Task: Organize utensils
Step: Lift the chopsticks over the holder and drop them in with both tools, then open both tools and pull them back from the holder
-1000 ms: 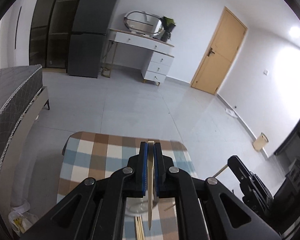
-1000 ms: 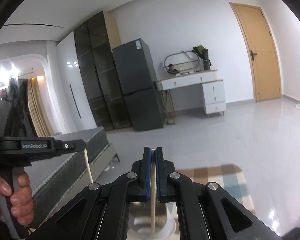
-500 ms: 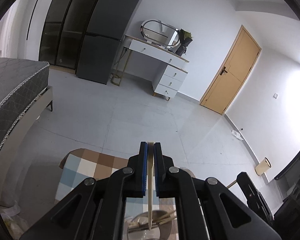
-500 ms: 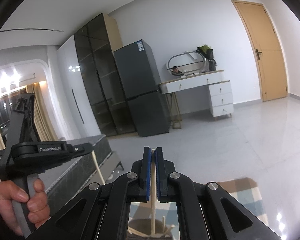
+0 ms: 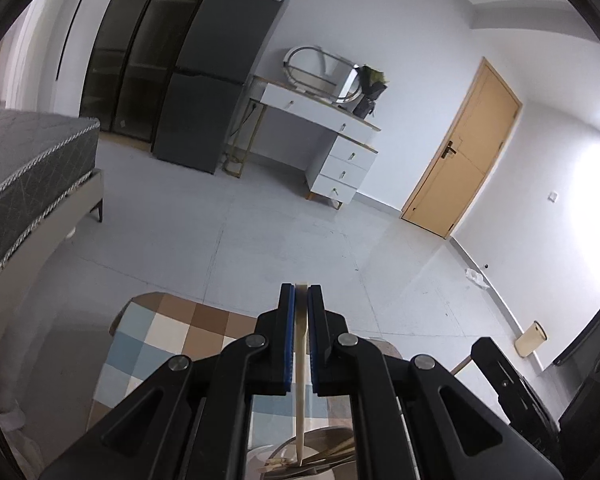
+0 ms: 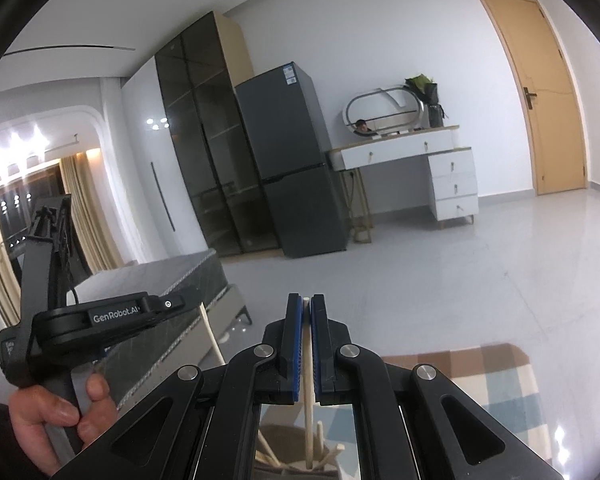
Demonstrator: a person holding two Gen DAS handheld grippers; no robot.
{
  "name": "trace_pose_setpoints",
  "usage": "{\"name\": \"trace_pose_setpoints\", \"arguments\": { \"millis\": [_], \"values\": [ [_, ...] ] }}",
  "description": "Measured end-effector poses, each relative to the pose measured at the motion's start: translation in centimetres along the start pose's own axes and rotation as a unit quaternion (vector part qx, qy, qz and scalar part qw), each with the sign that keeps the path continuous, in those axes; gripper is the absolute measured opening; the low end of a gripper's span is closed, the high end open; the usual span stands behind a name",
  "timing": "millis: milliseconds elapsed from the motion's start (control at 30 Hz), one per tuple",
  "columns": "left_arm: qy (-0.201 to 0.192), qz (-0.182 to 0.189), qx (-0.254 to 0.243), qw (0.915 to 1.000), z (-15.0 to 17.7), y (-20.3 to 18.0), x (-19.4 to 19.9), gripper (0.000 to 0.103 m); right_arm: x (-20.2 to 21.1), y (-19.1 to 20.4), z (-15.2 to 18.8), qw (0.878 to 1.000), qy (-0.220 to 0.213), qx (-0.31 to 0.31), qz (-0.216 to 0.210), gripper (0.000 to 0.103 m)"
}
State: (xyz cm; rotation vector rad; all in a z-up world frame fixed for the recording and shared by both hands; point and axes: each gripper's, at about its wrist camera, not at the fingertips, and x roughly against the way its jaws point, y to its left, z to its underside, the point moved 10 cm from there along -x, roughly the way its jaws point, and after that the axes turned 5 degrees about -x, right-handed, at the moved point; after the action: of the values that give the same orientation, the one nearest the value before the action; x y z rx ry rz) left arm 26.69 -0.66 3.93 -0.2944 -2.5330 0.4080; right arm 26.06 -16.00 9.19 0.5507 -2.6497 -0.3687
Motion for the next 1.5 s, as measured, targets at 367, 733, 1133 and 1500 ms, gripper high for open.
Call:
{"name": "trace_pose_setpoints", "arguments": {
  "millis": [367, 733, 1133, 1500],
  "values": [
    [0.007, 0.032, -0.065, 0.9973, 0.5, -2.1, 0.8, 0.002, 0.4, 1.0, 1.5, 0.999, 0.020, 0.032, -0.007, 0.004],
    [0.103, 0.061, -0.097, 0.9880, 6.2, -3.6, 1.9, 0.002, 0.5, -0.2, 7.2, 0.995, 0.099, -0.002, -0.006, 0.006],
    [0.171, 0.017, -0.094, 0.9806, 10.6, -3.7, 5.0, 0.012, 8.9, -4.7, 10.4, 0.990, 0.115, -0.068, 0.047, 0.007],
    [0.118, -0.024, -0.101, 0.9875, 12.4, -6.0, 11.8, 0.068, 14.3, -2.9, 13.3, 0.992, 0.097, -0.058, 0.049, 0.048]
  ]
}}
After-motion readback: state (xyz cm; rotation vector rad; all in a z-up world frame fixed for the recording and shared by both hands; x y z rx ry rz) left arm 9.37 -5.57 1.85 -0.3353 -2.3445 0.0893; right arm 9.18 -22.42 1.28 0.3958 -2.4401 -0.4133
